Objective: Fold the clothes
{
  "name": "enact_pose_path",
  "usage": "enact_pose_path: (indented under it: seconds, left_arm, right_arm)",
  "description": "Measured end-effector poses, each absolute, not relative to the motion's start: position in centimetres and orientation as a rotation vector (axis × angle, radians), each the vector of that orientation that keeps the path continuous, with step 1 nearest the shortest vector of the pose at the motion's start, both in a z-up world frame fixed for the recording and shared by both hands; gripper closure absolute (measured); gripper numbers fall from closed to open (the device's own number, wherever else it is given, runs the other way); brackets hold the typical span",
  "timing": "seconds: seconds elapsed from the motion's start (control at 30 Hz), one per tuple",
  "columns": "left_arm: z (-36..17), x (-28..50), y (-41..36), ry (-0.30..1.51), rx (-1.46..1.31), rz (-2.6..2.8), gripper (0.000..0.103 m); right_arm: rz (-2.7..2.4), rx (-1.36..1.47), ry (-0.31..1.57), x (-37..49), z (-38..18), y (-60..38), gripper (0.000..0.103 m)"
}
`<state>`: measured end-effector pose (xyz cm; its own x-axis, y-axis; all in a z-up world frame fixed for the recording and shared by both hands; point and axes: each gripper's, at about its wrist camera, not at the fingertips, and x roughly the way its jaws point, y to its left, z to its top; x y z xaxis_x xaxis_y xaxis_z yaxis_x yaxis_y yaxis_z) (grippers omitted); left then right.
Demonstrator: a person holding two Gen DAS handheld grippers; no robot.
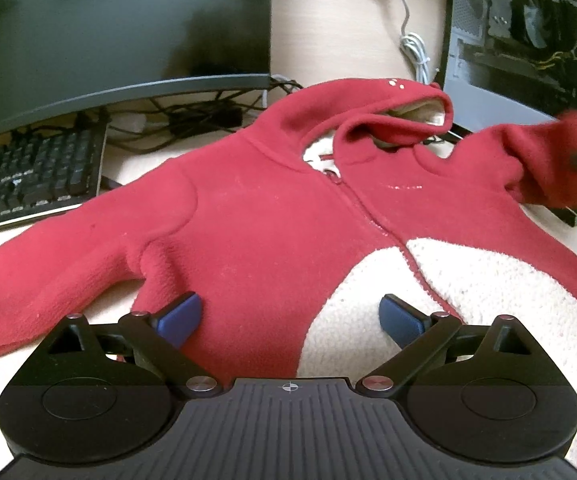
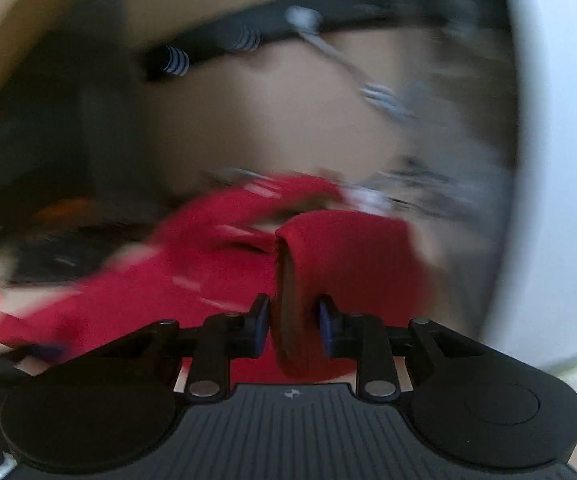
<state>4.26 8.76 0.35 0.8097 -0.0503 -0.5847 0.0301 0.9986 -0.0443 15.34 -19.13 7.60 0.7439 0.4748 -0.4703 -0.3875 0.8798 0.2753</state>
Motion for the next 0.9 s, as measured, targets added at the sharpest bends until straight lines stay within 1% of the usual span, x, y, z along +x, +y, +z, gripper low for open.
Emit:
enact_pose_path:
  seconds: [0.07, 0.17, 0.33, 0.4, 0.47, 0.53, 0.57, 0.6, 0.7, 0.8, 0.9]
  left_arm:
    - [0.4, 4.2, 8.9, 0.62, -0.04, -0.044, 0.004]
    - [0.4, 4.1, 8.9, 0.613, -0.043, -0.044, 0.004]
    - [0.4, 4.0, 9.1, 0.608, -0.052, -0.052, 0.004]
    - [0.4, 4.1, 9.2, 0.609, -0.055, -0.057, 0.004]
    - [0.4, 4.2, 9.4, 0.62, -0.07, -0.069, 0.004]
    - [0.8, 4.5, 9.6, 0.64, -0.095, -0.078, 0.004]
    - [1.0, 4.7, 9.7, 0.651, -0.109, -0.082, 0.004]
    - [1.5, 4.9, 9.8, 0.662, -0.142, -0.103, 0.004]
    - [3.8, 5.5, 9.4, 0.647, -0.316, -0.302, 0.004]
    - [6.3, 6.4, 6.5, 0.583, -0.322, -0.507, 0.004]
    - [6.9, 8.2, 3.3, 0.574, -0.32, -0.651, 0.004]
  right_arm:
    - [0.599, 0.226, 0.572, 16.7, 9.0, -16.4, 0.079]
    - [0.743, 0.281, 0.604, 19.1, 9.3, -11.1, 0.081]
    - [0.87, 0.232, 0.627, 22.3, 8.2, -1.1, 0.081]
    - [0.885, 0.237, 0.64, 23.0, 8.3, 0.9, 0.081]
    - [0.891, 0.235, 0.609, 22.0, 9.3, -0.1, 0.08]
    - [0.854, 0.202, 0.554, 20.3, 10.4, -2.5, 0.067]
    - [0.812, 0.178, 0.506, 19.1, 10.9, -4.4, 0.048]
    - [0.77, 0.154, 0.458, 17.8, 11.4, -6.3, 0.032]
    - [0.632, 0.079, 0.33, 14.0, 12.4, -11.8, 0.017]
    - [0.473, 0.048, 0.295, 11.1, 12.2, -16.0, 0.014]
    - [0.374, 0.134, 0.323, 9.3, 11.1, -19.8, 0.013]
